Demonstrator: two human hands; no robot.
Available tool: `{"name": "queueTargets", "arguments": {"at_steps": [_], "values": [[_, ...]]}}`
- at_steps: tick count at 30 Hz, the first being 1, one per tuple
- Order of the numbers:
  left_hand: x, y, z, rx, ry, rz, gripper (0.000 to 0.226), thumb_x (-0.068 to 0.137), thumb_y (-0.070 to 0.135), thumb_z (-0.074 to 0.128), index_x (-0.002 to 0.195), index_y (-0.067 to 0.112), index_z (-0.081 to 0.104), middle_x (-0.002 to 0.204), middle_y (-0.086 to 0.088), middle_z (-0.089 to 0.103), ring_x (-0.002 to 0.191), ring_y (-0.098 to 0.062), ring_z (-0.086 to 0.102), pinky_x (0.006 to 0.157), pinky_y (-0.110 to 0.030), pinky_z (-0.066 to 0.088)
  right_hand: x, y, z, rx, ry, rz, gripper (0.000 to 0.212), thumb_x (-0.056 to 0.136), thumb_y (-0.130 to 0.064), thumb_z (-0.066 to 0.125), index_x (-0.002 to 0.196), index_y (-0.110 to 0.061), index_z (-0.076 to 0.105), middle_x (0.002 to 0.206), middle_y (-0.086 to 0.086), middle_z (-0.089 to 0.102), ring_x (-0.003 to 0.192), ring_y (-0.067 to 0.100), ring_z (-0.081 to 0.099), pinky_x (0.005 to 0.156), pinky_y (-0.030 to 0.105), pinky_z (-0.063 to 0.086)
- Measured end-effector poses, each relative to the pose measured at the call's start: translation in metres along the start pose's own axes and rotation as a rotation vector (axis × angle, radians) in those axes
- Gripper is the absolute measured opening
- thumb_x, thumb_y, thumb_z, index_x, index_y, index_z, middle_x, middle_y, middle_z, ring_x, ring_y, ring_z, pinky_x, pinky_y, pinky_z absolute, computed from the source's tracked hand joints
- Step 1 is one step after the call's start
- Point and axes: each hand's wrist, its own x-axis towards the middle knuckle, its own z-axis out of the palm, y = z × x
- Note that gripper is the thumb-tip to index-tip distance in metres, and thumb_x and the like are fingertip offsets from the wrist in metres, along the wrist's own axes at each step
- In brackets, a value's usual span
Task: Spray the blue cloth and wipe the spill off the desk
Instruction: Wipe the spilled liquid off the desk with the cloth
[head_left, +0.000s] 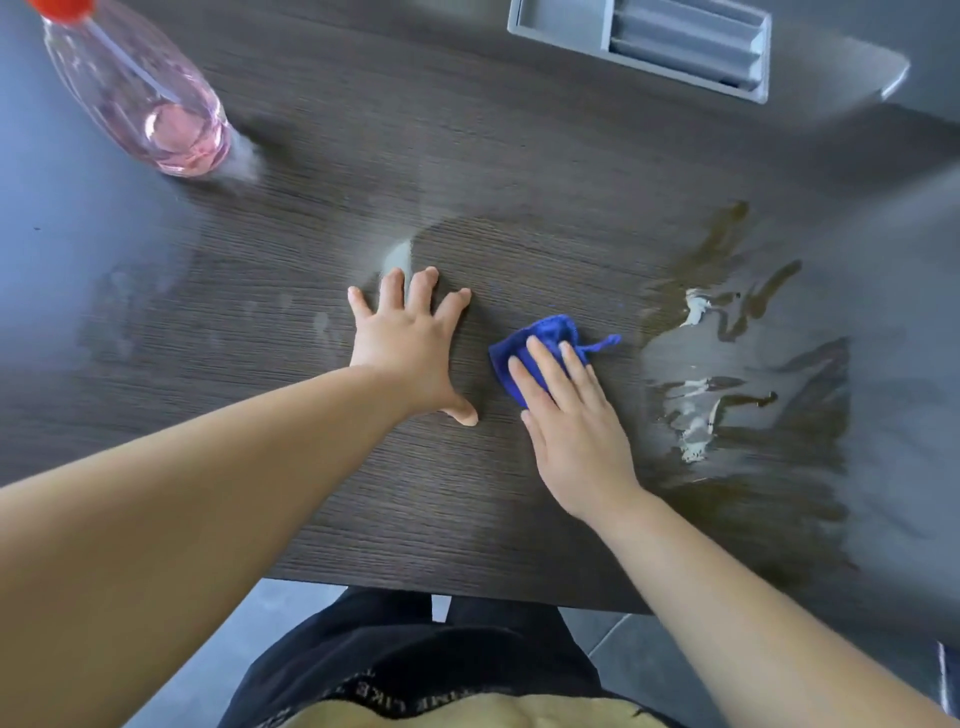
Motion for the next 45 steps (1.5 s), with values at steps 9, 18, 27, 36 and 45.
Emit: {"name": "queueTargets", "arguments": {"at_steps": [9, 18, 27, 36, 45], "values": [[-0.003, 0.001, -0.002, -0.017, -0.018, -0.01, 0.126, 0.044, 0.073, 0.074, 0.146, 0.033, 0.011, 0.153, -0.006, 0.007, 0.14, -0.034, 0.004, 0.111, -0.061, 0.012, 0.165, 0.028, -0.042, 0.031, 0.076, 0.279, 0.049, 0.102, -0.024, 0.028, 0.15, -0.021, 0.015, 0.159, 0.0, 0.006, 0.145, 0.028, 0.004, 0.117, 0.039, 0.007], [-0.008, -0.038, -0.016, -0.374, 0.165, -0.119, 0.095, 0.055, 0.055, 0.08, 0.136, 0.026, 0.039, 0.14, -0.006, 0.029, 0.132, -0.029, 0.018, 0.108, -0.042, 0.025, 0.032, 0.014, -0.007, -0.073, -0.003, -0.191, 0.05, 0.093, -0.025, 0.029, 0.139, -0.016, 0.044, 0.147, 0.006, 0.04, 0.134, 0.034, 0.038, 0.109, 0.047, 0.031], [-0.013, -0.063, -0.003, -0.206, -0.015, -0.278, 0.128, 0.05, 0.067, 0.077, 0.148, 0.031, 0.003, 0.154, -0.006, 0.0, 0.141, -0.036, -0.003, 0.114, -0.057, 0.009, 0.187, 0.003, -0.042, 0.044, 0.089, 0.318, 0.05, 0.102, -0.026, 0.031, 0.15, -0.024, 0.016, 0.159, -0.001, 0.006, 0.145, 0.03, 0.005, 0.117, 0.041, 0.007], [-0.008, -0.061, -0.006, -0.164, -0.031, -0.288, 0.131, 0.047, 0.065, 0.08, 0.148, 0.026, 0.006, 0.153, -0.009, 0.003, 0.14, -0.039, 0.002, 0.11, -0.061, 0.014, 0.075, -0.019, -0.01, -0.083, -0.026, -0.403, 0.049, 0.091, -0.026, 0.031, 0.137, -0.019, 0.048, 0.145, 0.004, 0.043, 0.132, 0.032, 0.041, 0.108, 0.046, 0.032], [-0.009, -0.06, -0.008, -0.174, -0.038, -0.284, 0.129, 0.046, 0.064, 0.08, 0.147, 0.026, 0.008, 0.152, -0.009, 0.005, 0.139, -0.039, 0.003, 0.109, -0.063, 0.015, 0.206, -0.035, -0.035, -0.031, 0.103, 0.129, 0.05, 0.101, -0.027, 0.031, 0.149, -0.021, 0.019, 0.158, 0.0, 0.011, 0.144, 0.031, 0.008, 0.116, 0.043, 0.008]]}}
